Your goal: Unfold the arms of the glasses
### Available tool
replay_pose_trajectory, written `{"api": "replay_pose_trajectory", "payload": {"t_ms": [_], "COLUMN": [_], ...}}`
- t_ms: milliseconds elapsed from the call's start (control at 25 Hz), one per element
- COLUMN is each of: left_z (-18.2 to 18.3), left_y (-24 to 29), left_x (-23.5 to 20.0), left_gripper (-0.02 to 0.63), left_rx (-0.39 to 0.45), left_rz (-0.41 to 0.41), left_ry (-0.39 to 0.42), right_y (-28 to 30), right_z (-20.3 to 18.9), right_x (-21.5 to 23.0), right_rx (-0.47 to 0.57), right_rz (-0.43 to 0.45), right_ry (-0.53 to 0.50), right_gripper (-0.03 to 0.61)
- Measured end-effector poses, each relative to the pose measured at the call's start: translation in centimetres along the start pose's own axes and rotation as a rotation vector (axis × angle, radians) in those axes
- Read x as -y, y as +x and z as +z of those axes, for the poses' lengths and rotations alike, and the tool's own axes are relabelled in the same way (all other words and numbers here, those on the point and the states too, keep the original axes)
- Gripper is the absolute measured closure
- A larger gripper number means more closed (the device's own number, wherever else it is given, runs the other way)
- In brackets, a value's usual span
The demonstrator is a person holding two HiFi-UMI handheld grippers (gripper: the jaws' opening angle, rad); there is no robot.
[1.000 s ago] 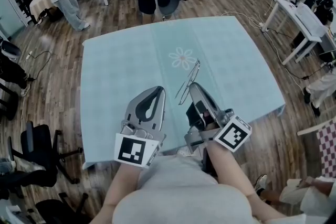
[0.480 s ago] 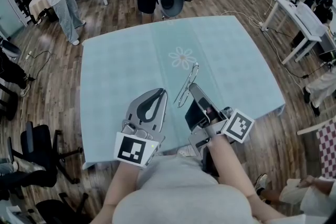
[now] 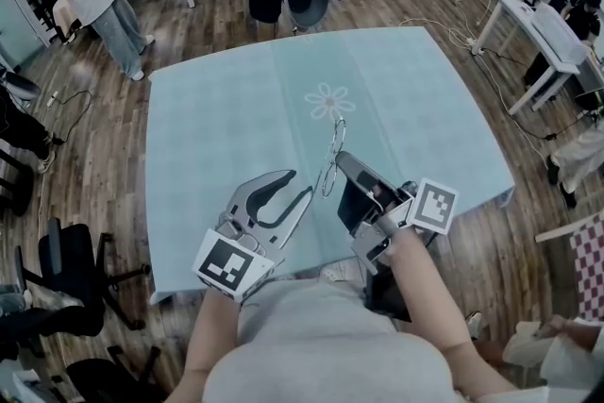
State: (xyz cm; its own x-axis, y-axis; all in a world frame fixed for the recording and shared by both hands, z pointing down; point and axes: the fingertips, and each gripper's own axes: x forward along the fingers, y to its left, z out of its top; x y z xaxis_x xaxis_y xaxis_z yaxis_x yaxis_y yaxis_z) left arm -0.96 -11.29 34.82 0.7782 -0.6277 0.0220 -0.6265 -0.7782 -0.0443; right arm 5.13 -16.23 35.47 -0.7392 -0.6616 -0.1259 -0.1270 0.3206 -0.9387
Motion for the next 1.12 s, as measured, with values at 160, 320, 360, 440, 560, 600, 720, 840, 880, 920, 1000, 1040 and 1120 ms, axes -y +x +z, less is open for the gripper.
{"api": "replay_pose_trajectory", "payload": {"t_ms": [160, 320, 360, 440, 560, 600, 720, 840, 880, 920, 1000, 1040, 1120], "left_z": [-1.0, -2.3, -2.5, -2.9, -3.0, -3.0, -3.4, -3.8, -3.9, -3.9, -3.9, -3.9, -3.8], "left_y": [-0.3, -0.3, -0.3, -0.2, 0.0, 0.1, 0.6, 1.1, 1.2, 1.3, 1.3, 1.3, 1.3], "left_x": [0.8, 0.9, 0.9, 0.8, 0.8, 0.8, 1.0, 1.6, 1.7, 1.7, 1.5, 1.4, 1.5], "left_gripper": [0.421, 0.411, 0.411, 0.411, 0.431, 0.453, 0.466, 0.466, 0.468, 0.473, 0.524, 0.551, 0.558], "left_rx": [-0.042, -0.073, -0.074, -0.076, -0.068, -0.066, -0.073, -0.082, -0.082, -0.082, -0.077, -0.073, -0.068], "left_rz": [-0.058, -0.046, -0.037, -0.022, 0.005, 0.009, 0.0, -0.007, -0.001, 0.013, 0.052, 0.066, 0.07], "left_ry": [-0.008, 0.002, 0.0, 0.007, 0.021, 0.019, 0.013, 0.035, 0.045, 0.055, 0.076, 0.081, 0.077], "right_y": [0.0, -0.1, -0.1, 0.0, -0.1, -0.1, 0.0, 0.1, 0.1, 0.1, 0.1, 0.1, 0.0], "right_z": [0.3, 0.6, 0.7, 0.7, 0.6, 0.6, 0.6, 0.5, 0.5, 0.5, 0.5, 0.5, 0.5], "right_x": [0.3, 0.3, 0.3, 0.3, 0.3, 0.3, 0.3, 0.4, 0.3, 0.3, 0.3, 0.3, 0.4], "right_rx": [-0.021, -0.021, -0.02, -0.016, -0.007, -0.005, -0.004, -0.003, -0.003, -0.003, -0.003, -0.003, -0.003], "right_rz": [-0.017, -0.016, -0.014, -0.011, -0.011, -0.011, -0.004, 0.003, 0.005, 0.008, 0.01, 0.01, 0.009], "right_ry": [0.025, 0.059, 0.062, 0.072, 0.083, 0.087, 0.098, 0.108, 0.112, 0.115, 0.117, 0.117, 0.12], "right_gripper": [0.566, 0.566, 0.566, 0.566, 0.566, 0.566, 0.566, 0.566, 0.566, 0.566, 0.566, 0.566, 0.566]}}
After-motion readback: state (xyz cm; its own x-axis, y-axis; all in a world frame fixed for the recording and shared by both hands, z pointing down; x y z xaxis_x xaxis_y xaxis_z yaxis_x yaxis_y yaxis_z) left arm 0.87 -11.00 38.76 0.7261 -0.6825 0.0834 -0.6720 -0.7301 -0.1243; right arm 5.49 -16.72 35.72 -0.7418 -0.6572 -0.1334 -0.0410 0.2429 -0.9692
